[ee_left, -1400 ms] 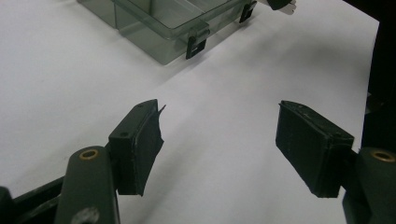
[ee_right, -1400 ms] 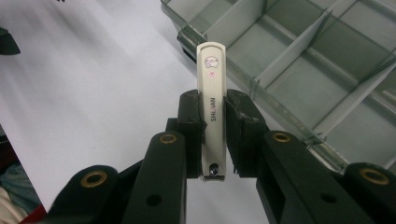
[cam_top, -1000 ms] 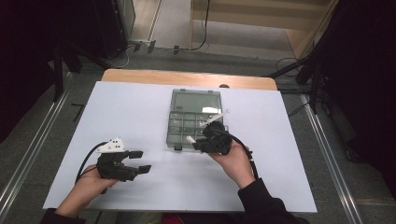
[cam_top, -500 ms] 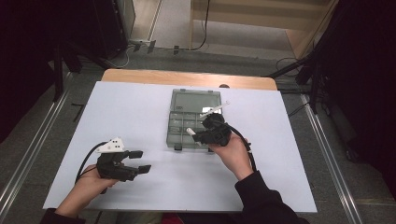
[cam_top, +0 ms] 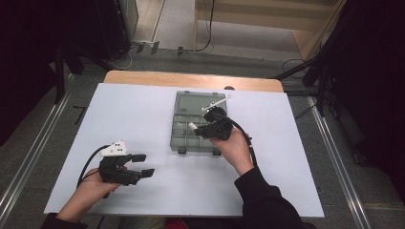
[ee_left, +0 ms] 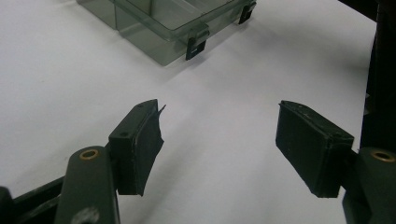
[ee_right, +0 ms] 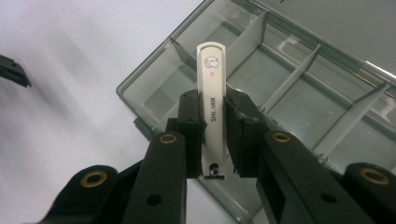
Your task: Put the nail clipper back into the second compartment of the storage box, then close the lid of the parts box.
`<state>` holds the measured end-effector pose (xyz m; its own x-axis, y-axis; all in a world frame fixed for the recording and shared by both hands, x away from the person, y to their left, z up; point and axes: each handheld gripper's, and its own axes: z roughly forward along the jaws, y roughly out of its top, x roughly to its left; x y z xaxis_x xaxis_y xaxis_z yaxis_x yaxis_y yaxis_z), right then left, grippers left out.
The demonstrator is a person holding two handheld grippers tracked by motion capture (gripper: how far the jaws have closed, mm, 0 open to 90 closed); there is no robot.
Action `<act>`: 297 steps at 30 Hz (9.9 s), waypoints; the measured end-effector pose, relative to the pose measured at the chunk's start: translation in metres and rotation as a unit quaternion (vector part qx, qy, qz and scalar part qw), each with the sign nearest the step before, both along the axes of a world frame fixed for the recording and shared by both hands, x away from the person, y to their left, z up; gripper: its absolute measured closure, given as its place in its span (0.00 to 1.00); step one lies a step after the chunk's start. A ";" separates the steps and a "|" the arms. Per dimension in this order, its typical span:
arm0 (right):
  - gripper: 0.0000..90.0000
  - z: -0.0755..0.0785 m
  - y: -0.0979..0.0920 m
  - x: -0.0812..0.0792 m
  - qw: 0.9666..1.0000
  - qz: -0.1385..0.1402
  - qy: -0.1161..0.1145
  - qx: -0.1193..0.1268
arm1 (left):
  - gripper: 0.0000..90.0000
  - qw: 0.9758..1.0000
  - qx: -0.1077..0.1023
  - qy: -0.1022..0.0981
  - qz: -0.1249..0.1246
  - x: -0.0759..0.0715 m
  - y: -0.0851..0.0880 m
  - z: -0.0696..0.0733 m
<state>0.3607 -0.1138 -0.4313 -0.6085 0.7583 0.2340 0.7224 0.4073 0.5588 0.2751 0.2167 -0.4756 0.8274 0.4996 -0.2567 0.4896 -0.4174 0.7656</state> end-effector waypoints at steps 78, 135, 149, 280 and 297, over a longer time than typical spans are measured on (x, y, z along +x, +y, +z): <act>0.65 -0.019 0.009 0.049 0.999 -0.049 0.018 0.012 | 0.34 1.000 -0.006 0.002 0.004 0.001 -0.001 0.001; 0.34 -0.026 -0.083 -0.023 0.993 0.002 -0.054 0.103 | 0.31 0.999 -0.005 0.038 0.037 0.053 -0.030 0.002; 0.34 -0.031 -0.098 -0.026 0.993 -0.011 -0.054 0.105 | 0.31 0.998 -0.002 0.036 0.046 0.063 -0.039 0.004; 0.37 -0.068 -0.087 0.111 0.985 -0.153 0.057 0.050 | 0.33 0.969 0.034 0.060 0.237 0.215 -0.131 -0.028; 0.45 -0.067 -0.088 0.109 0.987 -0.146 0.033 0.056 | 0.39 0.969 0.015 0.069 0.238 0.217 -0.127 -0.024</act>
<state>0.4699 -0.2015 -0.4982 -0.3474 0.8666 0.3583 0.8367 0.1139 0.5357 0.4917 0.0902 -0.4993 0.4599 0.8250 -0.3283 0.7290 -0.1398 0.6700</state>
